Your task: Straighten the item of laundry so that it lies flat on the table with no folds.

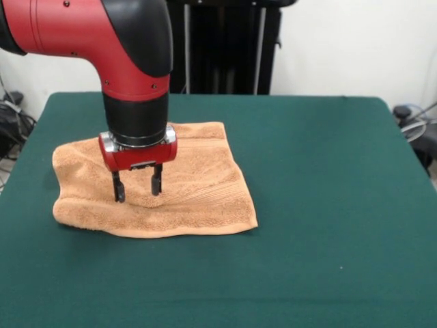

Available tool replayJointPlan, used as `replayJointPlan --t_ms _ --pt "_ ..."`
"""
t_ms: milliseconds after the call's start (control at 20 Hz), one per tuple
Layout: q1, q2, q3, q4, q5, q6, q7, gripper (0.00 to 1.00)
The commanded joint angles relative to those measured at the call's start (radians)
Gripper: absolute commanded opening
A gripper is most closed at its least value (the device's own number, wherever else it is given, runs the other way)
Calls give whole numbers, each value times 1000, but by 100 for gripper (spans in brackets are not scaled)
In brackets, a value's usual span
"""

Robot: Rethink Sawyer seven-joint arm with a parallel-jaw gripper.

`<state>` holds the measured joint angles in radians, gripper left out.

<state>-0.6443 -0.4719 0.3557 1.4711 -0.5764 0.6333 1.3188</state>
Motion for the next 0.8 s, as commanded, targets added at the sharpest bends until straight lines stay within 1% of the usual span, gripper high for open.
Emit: replayJointPlan --t_ms 50,150,250,300,450,550,700,800 --pt "28 4 -14 16 -22 -25 60 100" --pt "29 -3 -23 22 -22 -43 82 100" --pt "49 12 -53 1 -25 23 82 100" --pt "33 12 -36 -2 -16 29 55 100" --pt "24 14 -31 10 -15 14 51 100" --pt "44 25 -40 -24 -16 77 33 100" --pt "44 43 -45 -36 -12 76 43 100" --pt "44 38 -41 -27 -33 36 31 100"
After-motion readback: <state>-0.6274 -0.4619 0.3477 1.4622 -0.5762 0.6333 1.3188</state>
